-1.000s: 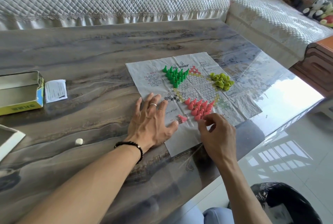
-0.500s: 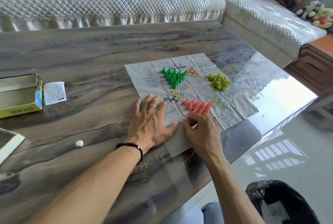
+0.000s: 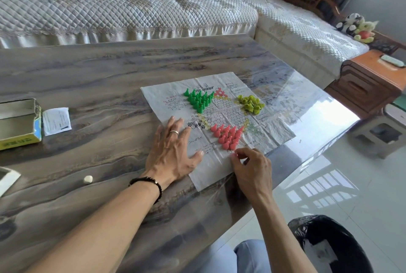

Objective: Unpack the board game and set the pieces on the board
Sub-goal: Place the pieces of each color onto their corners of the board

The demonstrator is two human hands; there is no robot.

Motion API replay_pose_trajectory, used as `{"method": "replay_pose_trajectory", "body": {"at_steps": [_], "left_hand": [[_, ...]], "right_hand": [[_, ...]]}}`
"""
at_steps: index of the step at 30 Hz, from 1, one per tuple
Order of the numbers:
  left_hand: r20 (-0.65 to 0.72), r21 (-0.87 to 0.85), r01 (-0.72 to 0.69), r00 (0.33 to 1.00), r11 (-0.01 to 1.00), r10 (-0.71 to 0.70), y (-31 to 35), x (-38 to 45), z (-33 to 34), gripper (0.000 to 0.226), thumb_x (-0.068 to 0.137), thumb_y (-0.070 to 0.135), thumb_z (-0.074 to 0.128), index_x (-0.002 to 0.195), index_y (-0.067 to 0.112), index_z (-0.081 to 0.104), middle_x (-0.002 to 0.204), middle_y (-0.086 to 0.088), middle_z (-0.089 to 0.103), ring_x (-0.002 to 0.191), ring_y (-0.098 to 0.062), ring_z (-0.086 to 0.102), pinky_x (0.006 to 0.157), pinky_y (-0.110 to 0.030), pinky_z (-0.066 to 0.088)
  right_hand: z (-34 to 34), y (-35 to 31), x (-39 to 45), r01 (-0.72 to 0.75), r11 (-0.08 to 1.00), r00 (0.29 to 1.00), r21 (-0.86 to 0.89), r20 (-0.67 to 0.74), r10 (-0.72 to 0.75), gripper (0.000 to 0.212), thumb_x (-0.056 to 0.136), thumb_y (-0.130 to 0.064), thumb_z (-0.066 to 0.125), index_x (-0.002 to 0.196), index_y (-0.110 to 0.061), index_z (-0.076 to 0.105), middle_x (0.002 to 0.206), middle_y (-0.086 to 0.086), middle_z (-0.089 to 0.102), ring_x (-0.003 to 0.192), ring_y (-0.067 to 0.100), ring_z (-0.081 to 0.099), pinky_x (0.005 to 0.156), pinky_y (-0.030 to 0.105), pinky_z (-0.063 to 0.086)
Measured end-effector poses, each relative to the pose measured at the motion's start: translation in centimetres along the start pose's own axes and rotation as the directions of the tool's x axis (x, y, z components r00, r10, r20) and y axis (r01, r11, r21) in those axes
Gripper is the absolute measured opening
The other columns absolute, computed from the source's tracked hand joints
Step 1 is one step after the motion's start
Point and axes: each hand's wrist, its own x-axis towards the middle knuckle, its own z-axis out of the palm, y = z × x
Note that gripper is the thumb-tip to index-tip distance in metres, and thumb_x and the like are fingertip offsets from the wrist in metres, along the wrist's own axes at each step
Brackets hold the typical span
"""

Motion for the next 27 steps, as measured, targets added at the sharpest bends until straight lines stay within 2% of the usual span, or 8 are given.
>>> {"method": "replay_pose_trajectory", "body": {"at_steps": [5,8,12,16,20,24,27], "left_hand": [[0.015,-0.022,0.01,1.0,1.0,-0.009,-0.1,0.0,0.1,0.082,0.082,0.064,0.04,0.148,0.016,0.035,0.161,-0.013,0.013,0.15,-0.025,-0.001,0.12,-0.047,0.0],[0.032,-0.021,0.012,0.999,1.0,-0.011,-0.2,0.0,0.3,0.083,0.082,0.066,0.036,0.15,0.018,0.032,0.162,-0.011,0.013,0.15,-0.023,-0.002,0.12,-0.047,-0.001],[0.038,-0.042,0.018,0.999,0.999,-0.016,-0.1,0.0,0.1,0.084,0.08,0.067,0.031,0.15,0.02,0.032,0.161,-0.007,0.018,0.15,-0.019,-0.001,0.121,-0.048,0.001],[0.093,-0.022,0.012,0.996,1.0,-0.01,0.1,-0.2,-0.4,0.086,0.079,0.069,0.028,0.15,0.021,0.031,0.16,-0.005,0.021,0.149,-0.018,0.002,0.12,-0.05,-0.002],[0.134,-0.028,0.022,0.991,0.999,-0.018,0.4,-0.2,-1.0,0.088,0.076,0.068,0.03,0.15,0.021,0.03,0.16,-0.006,0.022,0.15,-0.019,0.002,0.12,-0.051,-0.002],[0.172,0.051,0.016,0.985,0.999,-0.025,0.7,-0.3,-1.5,0.079,0.088,0.064,0.036,0.152,0.02,0.024,0.161,-0.007,0.017,0.15,-0.021,0.0,0.119,-0.055,-0.003],[0.138,0.031,0.016,0.99,0.999,-0.02,2.0,0.2,-1.7,0.072,0.092,0.058,0.041,0.151,0.019,0.026,0.16,-0.01,0.02,0.15,-0.023,0.005,0.12,-0.053,0.0]], "right_hand": [[0.2,-0.4,0.3,0.007,0.999,1.0,0.039,-0.009,-0.006,0.012,0.084,-0.028,0.069,0.093,-0.022,0.075,0.087,-0.005,0.065,0.076,0.015,0.058,0.072,0.028,0.045],[0.3,-0.3,0.3,0.007,0.999,1.0,0.046,-0.023,-0.006,0.013,0.084,-0.029,0.071,0.093,-0.021,0.075,0.086,-0.004,0.063,0.077,0.017,0.059,0.072,0.031,0.048],[0.2,0.2,0.2,-0.026,0.997,0.999,0.066,-0.035,0.029,0.021,0.082,-0.036,0.073,0.093,-0.019,0.075,0.087,-0.005,0.057,0.078,0.017,0.058,0.07,0.027,0.042],[0.2,0.0,0.4,-0.022,0.999,1.0,0.037,0.006,0.022,0.018,0.083,-0.036,0.071,0.091,-0.021,0.075,0.09,-0.007,0.055,0.08,0.015,0.056,0.072,0.027,0.041],[0.2,-0.3,0.4,-0.019,0.999,1.0,0.033,-0.008,0.019,0.018,0.084,-0.035,0.07,0.091,-0.019,0.075,0.089,-0.007,0.055,0.081,0.014,0.054,0.072,0.026,0.038],[0.1,-0.1,0.6,-0.015,0.999,1.0,0.041,0.01,0.015,0.018,0.085,-0.034,0.07,0.091,-0.018,0.075,0.089,-0.007,0.055,0.081,0.016,0.055,0.073,0.026,0.039],[0.0,0.3,0.6,-0.009,0.999,1.0,0.036,0.01,0.009,0.012,0.084,-0.027,0.069,0.091,-0.018,0.075,0.088,-0.007,0.055,0.082,0.016,0.056,0.073,0.025,0.038]]}}
